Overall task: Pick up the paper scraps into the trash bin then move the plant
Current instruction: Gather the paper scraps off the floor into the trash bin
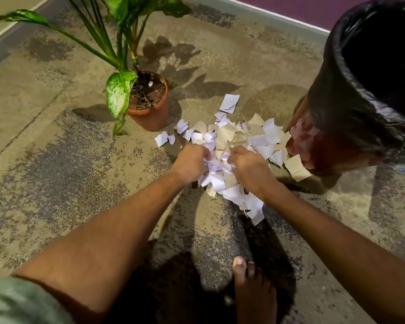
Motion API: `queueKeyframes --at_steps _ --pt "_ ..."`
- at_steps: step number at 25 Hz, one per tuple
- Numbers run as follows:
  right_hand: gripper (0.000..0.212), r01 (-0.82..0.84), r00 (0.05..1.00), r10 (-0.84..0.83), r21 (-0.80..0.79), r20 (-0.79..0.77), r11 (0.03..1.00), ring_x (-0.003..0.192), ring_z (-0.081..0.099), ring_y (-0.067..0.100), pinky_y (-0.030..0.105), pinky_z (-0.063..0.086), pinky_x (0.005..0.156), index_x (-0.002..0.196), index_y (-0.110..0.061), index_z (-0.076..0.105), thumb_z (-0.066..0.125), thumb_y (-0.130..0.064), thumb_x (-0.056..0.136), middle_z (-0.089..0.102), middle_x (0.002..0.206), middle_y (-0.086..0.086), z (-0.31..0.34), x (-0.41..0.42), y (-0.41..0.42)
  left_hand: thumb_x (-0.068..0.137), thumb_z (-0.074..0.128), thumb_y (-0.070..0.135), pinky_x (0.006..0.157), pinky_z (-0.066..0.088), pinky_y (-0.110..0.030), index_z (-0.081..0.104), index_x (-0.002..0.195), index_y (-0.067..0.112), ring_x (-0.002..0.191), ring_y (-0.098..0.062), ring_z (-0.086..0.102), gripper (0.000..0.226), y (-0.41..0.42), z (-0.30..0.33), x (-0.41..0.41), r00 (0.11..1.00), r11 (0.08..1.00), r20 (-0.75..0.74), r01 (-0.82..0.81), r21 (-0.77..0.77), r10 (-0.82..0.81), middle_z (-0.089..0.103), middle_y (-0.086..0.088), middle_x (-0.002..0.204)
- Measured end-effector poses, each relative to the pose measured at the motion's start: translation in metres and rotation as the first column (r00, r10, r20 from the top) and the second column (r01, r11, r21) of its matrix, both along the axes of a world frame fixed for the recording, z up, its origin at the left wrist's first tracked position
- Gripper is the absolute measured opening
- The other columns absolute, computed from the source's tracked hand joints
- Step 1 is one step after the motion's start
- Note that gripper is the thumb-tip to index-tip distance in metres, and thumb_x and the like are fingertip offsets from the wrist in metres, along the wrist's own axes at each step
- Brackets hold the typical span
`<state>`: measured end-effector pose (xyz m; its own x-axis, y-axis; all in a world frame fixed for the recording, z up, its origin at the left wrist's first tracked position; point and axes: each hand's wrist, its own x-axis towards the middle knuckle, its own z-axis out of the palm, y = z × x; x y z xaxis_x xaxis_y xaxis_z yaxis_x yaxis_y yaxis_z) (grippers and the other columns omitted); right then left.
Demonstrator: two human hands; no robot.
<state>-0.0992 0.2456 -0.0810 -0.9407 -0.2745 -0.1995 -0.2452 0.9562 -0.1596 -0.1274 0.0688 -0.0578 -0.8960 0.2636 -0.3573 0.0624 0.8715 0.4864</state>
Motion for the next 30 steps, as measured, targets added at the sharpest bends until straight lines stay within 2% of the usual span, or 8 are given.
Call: queueKeyframes --at_steps 10,17,19,22,24,25,28,30 --pt "0.032 0.151 0.941 -0.23 -0.3 -0.247 0.942 0.111 0.059 0.016 0.021 0.036 0.089 0.123 -0.022 0.068 0.064 -0.018 0.091 0.058 0.13 -0.005 0.142 -0.007 0.018 0.078 0.062 0.002 0.073 0.047 -0.028 0.073 0.086 0.002 0.087 -0.03 0.065 0.014 0.031 0.047 -0.022 0.941 0.998 -0.334 0.06 0.008 -0.054 0.072 -0.015 0.094" --pt "0.028 0.226 0.665 -0.497 -0.484 -0.557 0.845 0.113 0.059 0.01 0.023 0.048 0.095 0.118 -0.028 0.068 0.061 -0.032 0.091 0.065 0.12 -0.007 0.234 0.009 0.071 0.079 0.069 0.006 0.078 0.053 -0.033 0.077 0.087 0.008 0.084 -0.022 0.067 0.012 0.067 0.084 -0.01 0.862 0.952 -0.507 0.144 0.269 0.012 0.07 -0.005 0.102" --pt "0.025 0.341 0.583 -0.667 -0.605 -0.464 0.719 0.105 0.063 0.012 0.027 0.056 0.082 0.112 -0.036 0.064 0.055 -0.042 0.09 0.065 0.111 -0.012 0.228 -0.02 0.09 0.079 0.069 0.006 0.075 0.053 -0.031 0.078 0.086 0.01 0.082 -0.019 0.067 0.012 0.078 0.099 -0.005 0.821 0.916 -0.563 0.152 0.371 0.092 0.07 -0.005 0.104" --pt "0.041 0.568 0.769 -0.625 -0.305 -0.132 0.764 0.134 0.046 0.019 0.04 0.047 0.103 0.137 -0.047 0.042 0.029 -0.054 0.098 0.044 0.144 -0.018 0.128 -0.008 0.115 0.079 0.069 0.005 0.07 0.051 -0.017 0.077 0.085 0.007 0.078 -0.012 0.063 0.01 0.093 0.118 0.003 0.748 0.83 -0.619 0.173 0.53 0.24 0.07 -0.008 0.102" --pt "0.082 0.711 0.703 -0.682 -0.176 0.202 0.681 0.145 0.027 0.034 0.03 0.023 0.118 0.153 -0.018 0.031 0.009 -0.068 0.092 0.036 0.155 0.009 0.044 0.063 0.086 0.079 0.068 0.001 0.067 0.043 -0.005 0.077 0.084 0.005 0.082 -0.013 0.059 0.011 0.102 0.132 0.008 0.699 0.799 -0.655 0.202 0.567 0.288 0.07 -0.008 0.1" --pt "0.084 0.732 0.678 -0.614 -0.286 0.404 0.619 0.141 0.034 0.038 0.022 0.023 0.115 0.149 -0.003 0.036 0.015 -0.062 0.094 0.043 0.148 0.019 -0.007 0.121 0.06 0.079 0.068 0.0 0.067 0.043 -0.005 0.077 0.083 0.005 0.083 -0.013 0.059 0.011 0.108 0.139 0.009 0.678 0.785 -0.671 0.225 0.577 0.299 0.07 -0.008 0.099" --pt "0.049 0.556 0.764 -0.43 -0.152 0.481 0.817 0.111 0.063 0.022 0.036 0.041 0.099 0.123 -0.026 0.062 0.033 -0.055 0.097 0.069 0.12 0.002 -0.072 0.233 0.019 0.079 0.067 -0.003 0.065 0.049 -0.015 0.077 0.082 0.003 0.081 -0.017 0.059 0.012 0.126 0.157 0.011 0.641 0.745 -0.705 0.301 0.595 0.304 0.07 -0.009 0.099" --pt "0.045 0.671 0.672 -0.59 -0.03 0.448 0.741 0.11 0.063 0.023 0.042 0.045 0.097 0.12 -0.034 0.062 0.03 -0.058 0.098 0.069 0.121 -0.003 -0.091 0.217 0.049 0.078 0.067 -0.004 0.066 0.05 -0.02 0.076 0.081 0.003 0.078 -0.017 0.06 0.012 0.139 0.165 0.01 0.601 0.737 -0.743 0.353 0.576 0.294 0.07 -0.01 0.097"
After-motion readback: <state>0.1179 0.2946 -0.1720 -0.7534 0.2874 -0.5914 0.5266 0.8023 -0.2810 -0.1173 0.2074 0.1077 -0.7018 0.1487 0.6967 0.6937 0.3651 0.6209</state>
